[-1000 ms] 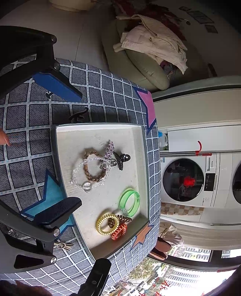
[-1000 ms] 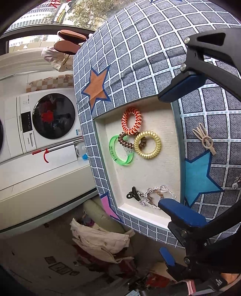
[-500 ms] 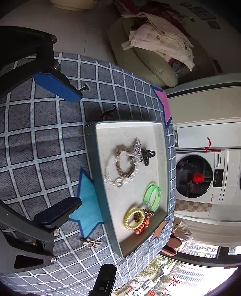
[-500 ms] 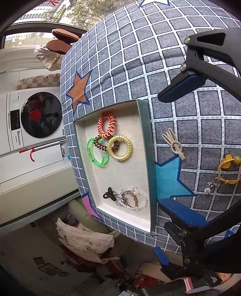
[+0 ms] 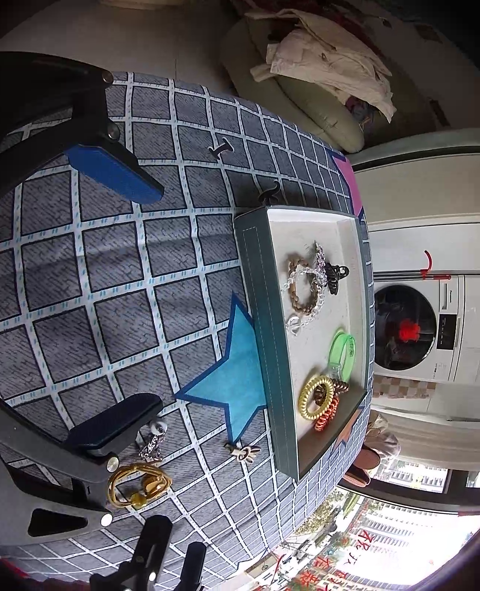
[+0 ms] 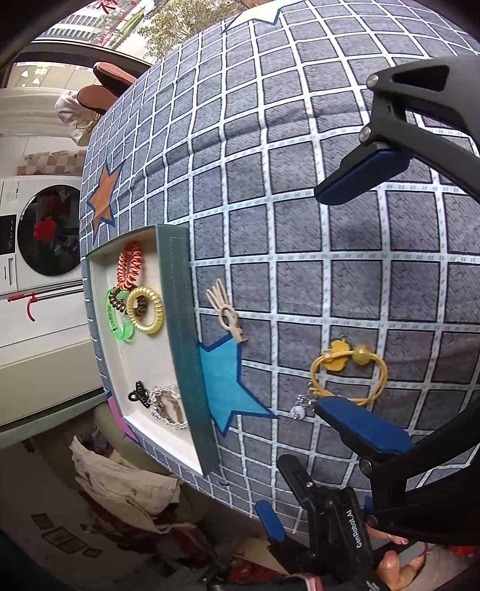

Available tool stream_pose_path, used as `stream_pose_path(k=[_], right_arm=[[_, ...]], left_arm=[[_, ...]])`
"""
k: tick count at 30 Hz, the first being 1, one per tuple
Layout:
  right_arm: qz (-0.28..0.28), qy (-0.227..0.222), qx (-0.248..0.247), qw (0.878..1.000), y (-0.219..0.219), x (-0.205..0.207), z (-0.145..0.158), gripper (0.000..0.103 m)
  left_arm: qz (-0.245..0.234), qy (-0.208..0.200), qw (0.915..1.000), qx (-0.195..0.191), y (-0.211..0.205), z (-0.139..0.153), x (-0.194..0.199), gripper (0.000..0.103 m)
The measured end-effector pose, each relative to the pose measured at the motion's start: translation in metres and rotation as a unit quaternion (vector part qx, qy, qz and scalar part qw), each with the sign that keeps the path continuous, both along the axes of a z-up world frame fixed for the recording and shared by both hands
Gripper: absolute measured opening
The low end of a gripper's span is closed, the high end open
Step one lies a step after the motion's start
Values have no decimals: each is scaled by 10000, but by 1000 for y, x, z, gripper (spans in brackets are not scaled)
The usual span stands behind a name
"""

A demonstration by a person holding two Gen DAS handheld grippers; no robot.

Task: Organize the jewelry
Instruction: 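Move the left tool to the silver ball charm while the right tool approaches the yellow cord keychain, then grasp the silver ball charm with the left tool while the right tool grasps the yellow cord keychain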

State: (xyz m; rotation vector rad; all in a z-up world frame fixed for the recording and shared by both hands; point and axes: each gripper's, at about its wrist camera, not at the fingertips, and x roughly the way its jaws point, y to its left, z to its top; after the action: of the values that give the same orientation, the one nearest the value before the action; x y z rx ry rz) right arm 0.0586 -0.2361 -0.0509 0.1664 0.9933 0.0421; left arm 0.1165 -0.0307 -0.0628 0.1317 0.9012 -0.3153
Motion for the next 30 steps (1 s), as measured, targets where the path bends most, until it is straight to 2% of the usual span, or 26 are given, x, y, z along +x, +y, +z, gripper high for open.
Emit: stream_pose_path(k=[6, 10, 16, 21, 24, 27, 28, 30], right_arm=[[197, 8, -231, 9995, 11, -14, -6, 96], [401, 7, -322, 9987, 21, -14, -9, 77], [634, 57, -433, 9970, 32, -11, -15, 64], [770, -3, -826, 9936, 40, -13, -16, 56], [859, -42, -849, 9927, 44, -15, -15, 43], [888, -58, -851, 9924, 45, -15, -14, 18], [871, -52, -851, 9925, 44, -16, -14, 14], [824, -55, -856, 9929, 43, -16, -14, 14]], left_arm=[[-362, -62, 9992, 149, -13, -1, -11, 103], [-538, -38, 9982, 246, -20, -2, -12, 103], [-641, 4, 9974, 322, -24, -5, -11, 103], [-715, 44, 9970, 303, -27, -6, -10, 103], [-803, 57, 9965, 233, -31, -5, -11, 103], [-882, 58, 9959, 201, -37, -4, -11, 103], [-901, 64, 9957, 195, -39, -4, -11, 103], [-936, 89, 9954, 165, -43, -4, -11, 103]])
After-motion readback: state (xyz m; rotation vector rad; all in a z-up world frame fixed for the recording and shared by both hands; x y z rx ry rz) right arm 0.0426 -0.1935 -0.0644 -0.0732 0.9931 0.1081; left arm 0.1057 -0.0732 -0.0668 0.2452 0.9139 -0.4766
